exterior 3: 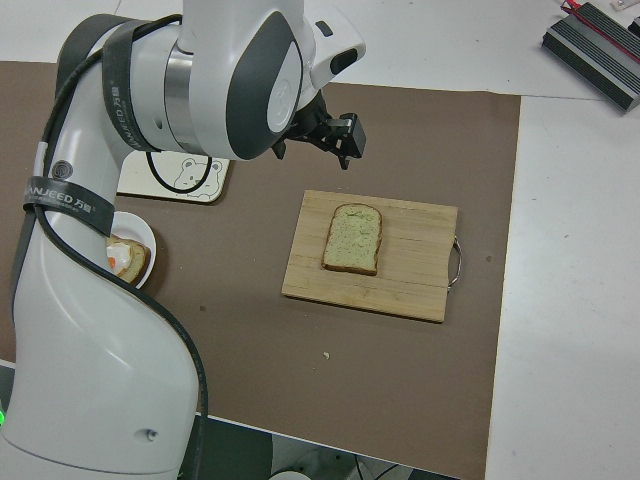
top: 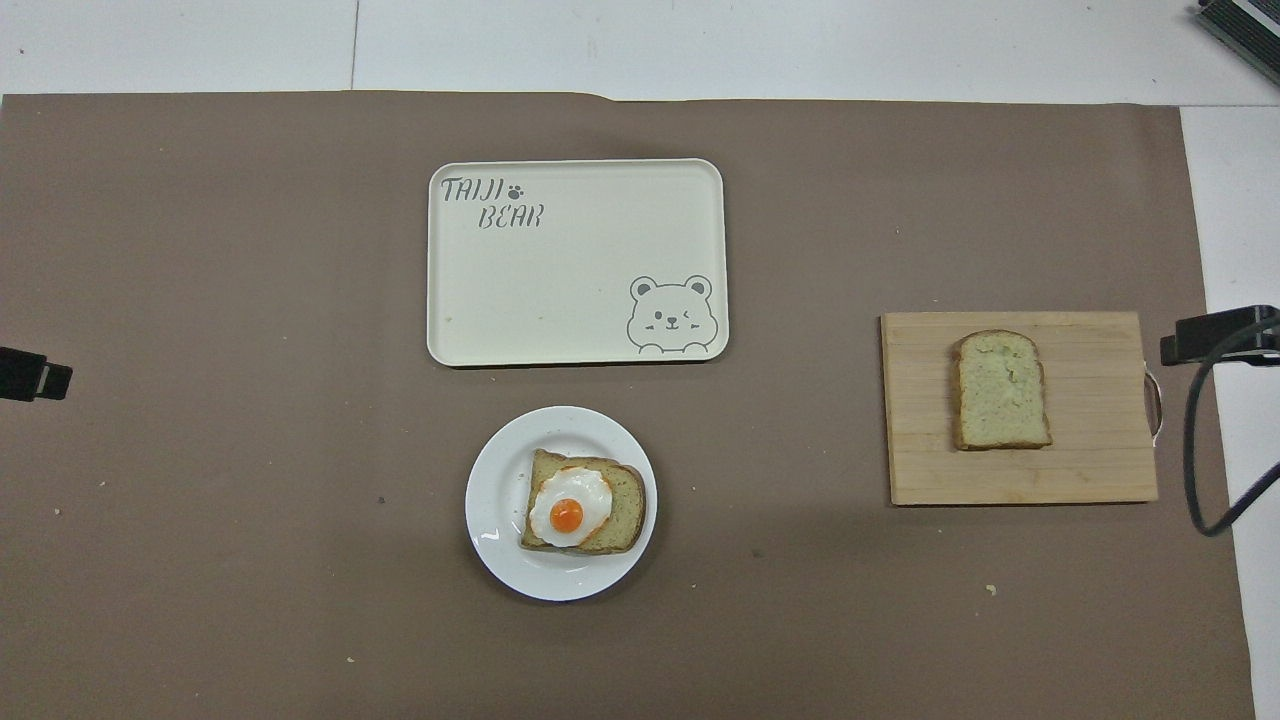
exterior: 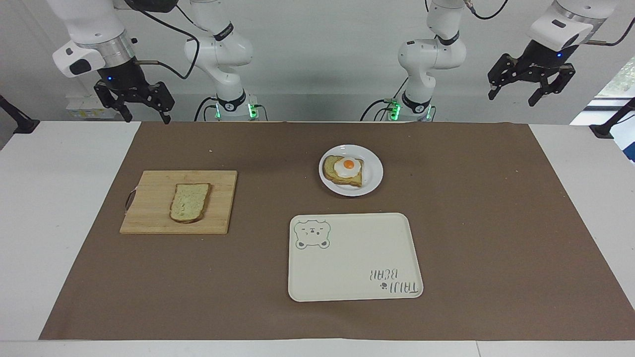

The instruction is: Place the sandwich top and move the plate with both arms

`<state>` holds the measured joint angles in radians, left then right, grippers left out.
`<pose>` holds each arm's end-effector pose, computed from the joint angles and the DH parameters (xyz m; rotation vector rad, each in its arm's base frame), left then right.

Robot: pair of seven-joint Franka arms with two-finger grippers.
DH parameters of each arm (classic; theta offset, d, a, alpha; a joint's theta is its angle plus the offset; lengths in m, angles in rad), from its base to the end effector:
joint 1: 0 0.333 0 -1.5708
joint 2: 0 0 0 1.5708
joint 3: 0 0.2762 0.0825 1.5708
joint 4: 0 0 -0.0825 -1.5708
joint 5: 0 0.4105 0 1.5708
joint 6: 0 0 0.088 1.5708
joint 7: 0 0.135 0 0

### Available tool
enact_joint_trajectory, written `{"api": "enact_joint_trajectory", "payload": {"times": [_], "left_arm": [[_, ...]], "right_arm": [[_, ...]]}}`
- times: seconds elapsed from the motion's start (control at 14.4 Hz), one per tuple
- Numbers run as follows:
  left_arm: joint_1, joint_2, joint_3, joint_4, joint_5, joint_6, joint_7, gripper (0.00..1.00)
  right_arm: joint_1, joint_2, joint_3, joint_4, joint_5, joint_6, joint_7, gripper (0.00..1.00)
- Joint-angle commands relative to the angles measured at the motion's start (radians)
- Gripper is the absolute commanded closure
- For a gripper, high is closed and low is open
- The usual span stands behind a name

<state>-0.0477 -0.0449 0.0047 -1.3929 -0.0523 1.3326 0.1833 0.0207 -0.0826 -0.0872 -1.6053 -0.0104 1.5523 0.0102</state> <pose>0.5372 -0.0310 0.6477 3.0676 -0.3672 -0.0182 0.5561 -0.0401 0.5847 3.1349 -0.1205 0.0458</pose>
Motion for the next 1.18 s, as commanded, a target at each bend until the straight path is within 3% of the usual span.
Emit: {"api": "enact_joint_trajectory", "payload": {"times": [0.0, 1.11], "left_arm": [[-0.011, -0.030, 0.008, -0.038, -0.009, 0.023, -0.015, 0.00], [0.009, -0.030, 0.023, -0.034, -0.006, 0.010, -0.008, 0.00]], "right_arm": [[-0.010, -0.014, 0.003, -0.019, 0.010, 0.015, -0.015, 0.00], [-0.011, -0.019, 0.003, -0.031, 0.010, 0.017, -0.016, 0.00]]}}
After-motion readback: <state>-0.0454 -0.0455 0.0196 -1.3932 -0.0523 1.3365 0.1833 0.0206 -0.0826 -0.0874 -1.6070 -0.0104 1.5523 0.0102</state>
